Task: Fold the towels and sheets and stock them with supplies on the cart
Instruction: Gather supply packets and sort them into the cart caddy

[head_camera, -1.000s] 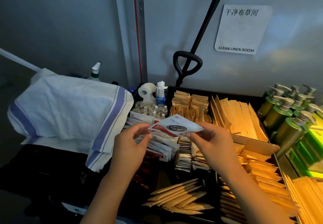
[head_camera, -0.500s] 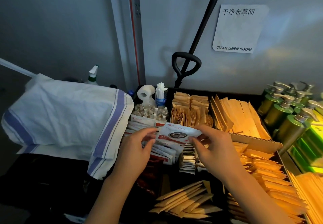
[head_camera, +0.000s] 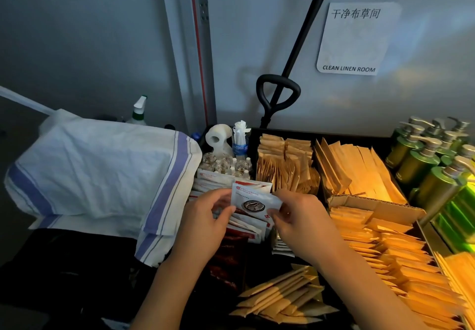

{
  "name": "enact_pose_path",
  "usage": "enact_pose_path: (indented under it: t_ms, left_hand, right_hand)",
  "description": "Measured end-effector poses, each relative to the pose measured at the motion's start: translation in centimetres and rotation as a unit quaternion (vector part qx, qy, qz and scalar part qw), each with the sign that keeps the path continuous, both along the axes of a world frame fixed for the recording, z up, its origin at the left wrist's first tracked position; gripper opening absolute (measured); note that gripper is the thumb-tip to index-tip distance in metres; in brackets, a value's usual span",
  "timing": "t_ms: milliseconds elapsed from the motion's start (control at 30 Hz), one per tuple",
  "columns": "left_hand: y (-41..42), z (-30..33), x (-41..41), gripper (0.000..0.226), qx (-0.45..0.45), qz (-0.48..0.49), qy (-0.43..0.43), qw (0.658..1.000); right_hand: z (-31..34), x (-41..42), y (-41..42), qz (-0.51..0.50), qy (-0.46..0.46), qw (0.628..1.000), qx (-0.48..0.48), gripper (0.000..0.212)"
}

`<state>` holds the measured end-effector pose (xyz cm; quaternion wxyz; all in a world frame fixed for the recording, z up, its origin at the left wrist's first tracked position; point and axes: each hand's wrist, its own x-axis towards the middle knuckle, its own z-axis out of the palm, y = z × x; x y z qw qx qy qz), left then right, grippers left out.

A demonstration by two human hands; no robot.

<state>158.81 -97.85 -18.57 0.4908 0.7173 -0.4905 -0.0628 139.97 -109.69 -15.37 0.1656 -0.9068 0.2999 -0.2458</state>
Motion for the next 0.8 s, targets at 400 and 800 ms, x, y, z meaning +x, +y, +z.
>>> enact_pose_path:
  t_ms: [400,800]
  left_hand:
    - [0.4,0.8,0.9,0.020,0.000,0.036,-0.094,0.995]
    - [-0.2,-0.1,1.1,0.015,0.040,0.023,-0.124,0.991]
  right_hand:
    - [-1.5,3.0,0.3,0.044,0.097,0.992,-0.067,0.003]
    - [-1.8,3.4,0.5,0.018,0.068,0.994,-0.078,0.024]
